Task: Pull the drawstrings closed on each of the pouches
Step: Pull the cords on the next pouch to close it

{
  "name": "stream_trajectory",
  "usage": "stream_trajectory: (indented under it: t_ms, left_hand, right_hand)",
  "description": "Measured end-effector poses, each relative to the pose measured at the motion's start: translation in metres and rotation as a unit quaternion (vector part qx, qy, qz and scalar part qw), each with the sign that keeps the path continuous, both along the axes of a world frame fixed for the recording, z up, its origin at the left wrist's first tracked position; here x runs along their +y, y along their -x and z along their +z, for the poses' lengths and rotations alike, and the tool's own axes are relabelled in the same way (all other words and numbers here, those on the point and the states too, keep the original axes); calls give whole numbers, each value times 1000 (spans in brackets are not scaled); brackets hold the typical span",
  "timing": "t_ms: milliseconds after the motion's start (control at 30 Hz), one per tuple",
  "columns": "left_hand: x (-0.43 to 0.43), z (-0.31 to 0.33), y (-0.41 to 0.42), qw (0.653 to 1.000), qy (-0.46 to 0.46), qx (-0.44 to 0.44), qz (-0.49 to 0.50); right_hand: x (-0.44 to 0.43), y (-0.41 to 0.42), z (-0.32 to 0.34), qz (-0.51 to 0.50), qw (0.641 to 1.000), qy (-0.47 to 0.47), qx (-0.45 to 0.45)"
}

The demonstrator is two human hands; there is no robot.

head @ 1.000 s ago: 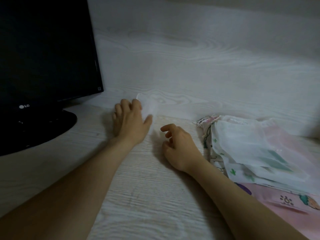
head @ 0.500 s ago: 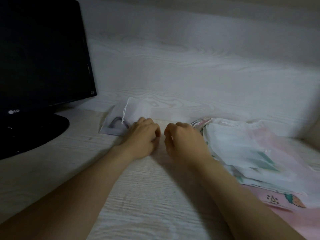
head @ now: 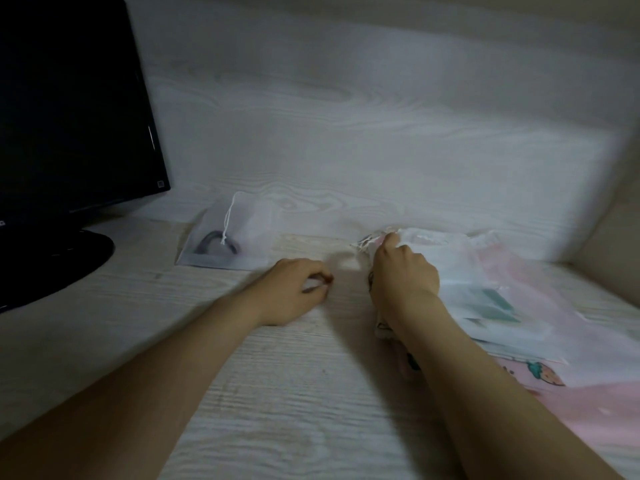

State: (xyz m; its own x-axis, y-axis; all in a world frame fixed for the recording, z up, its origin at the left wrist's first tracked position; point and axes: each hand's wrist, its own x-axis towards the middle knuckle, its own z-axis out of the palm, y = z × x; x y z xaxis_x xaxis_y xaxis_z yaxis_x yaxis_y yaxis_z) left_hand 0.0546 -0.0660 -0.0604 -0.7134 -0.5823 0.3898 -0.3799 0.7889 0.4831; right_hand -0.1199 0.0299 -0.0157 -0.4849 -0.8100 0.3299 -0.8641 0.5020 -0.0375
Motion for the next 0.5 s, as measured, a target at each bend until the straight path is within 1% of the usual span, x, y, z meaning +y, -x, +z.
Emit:
stream_trajectory:
  t_ms: [133, 200, 233, 300, 400, 467, 500]
  left_hand:
    - [2, 0, -1, 1000, -15, 1, -6]
    - [1, -1, -1, 1000, -17, 7, 3]
    - [0, -1, -1, 1000, -20, 16, 14]
    - [-2, 0, -1, 998, -30, 46, 37]
    - [-3, 2, 0, 991, -38, 90, 90]
    - [-10, 0, 1, 986, -32, 127, 107]
    - [-16, -2, 0, 982, -35, 155, 103]
  right_hand:
    - [3, -9, 8, -9, 999, 1, 38]
    - [4, -13, 15, -11, 998, 23, 53]
    - [5, -15, 18, -2, 996, 49, 68]
    - [7, -21, 24, 42, 987, 114, 102]
    - [3, -30, 23, 157, 956, 201, 143]
    - [-6, -33, 16, 240, 931, 244, 131]
    - [-8, -35, 13, 278, 920, 255, 110]
